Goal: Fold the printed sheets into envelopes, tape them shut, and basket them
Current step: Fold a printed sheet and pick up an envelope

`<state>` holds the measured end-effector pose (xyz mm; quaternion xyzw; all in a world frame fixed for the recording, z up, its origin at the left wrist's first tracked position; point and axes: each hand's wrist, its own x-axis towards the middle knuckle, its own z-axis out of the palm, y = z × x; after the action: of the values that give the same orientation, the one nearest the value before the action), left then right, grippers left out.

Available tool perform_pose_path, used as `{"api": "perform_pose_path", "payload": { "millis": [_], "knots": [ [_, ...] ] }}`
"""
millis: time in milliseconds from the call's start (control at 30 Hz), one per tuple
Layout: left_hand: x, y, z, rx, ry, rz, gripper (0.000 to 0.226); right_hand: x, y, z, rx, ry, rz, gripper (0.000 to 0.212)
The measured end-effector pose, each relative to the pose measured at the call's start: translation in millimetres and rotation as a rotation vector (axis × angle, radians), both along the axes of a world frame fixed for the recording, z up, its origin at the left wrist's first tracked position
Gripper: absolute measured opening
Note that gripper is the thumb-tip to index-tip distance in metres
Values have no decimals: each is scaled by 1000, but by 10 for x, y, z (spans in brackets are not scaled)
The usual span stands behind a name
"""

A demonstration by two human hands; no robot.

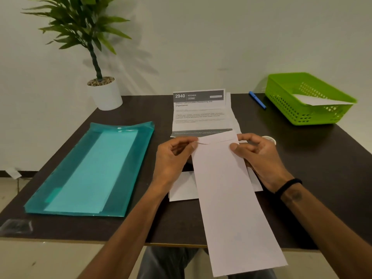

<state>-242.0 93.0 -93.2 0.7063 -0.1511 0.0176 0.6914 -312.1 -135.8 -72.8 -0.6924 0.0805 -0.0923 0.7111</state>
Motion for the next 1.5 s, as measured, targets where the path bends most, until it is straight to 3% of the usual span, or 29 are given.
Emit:
{"api": "perform_pose_path", "payload": {
  "millis": [267, 867, 1300, 1500],
  "knots": [
    [57, -5, -58, 116, -115, 89, 13, -22, 9, -48, -102, -22, 5, 31],
    [24, 19, -43, -54, 31, 112, 12, -31, 35, -81, -230, -33, 2, 39],
    [2, 5, -18, 40, 42, 65, 15, -21, 64, -78, -216, -81, -10, 46],
    [3, -21, -21, 176, -30, -5, 11, -19, 56, -107, -238, -106, -2, 23]
  ]
}}
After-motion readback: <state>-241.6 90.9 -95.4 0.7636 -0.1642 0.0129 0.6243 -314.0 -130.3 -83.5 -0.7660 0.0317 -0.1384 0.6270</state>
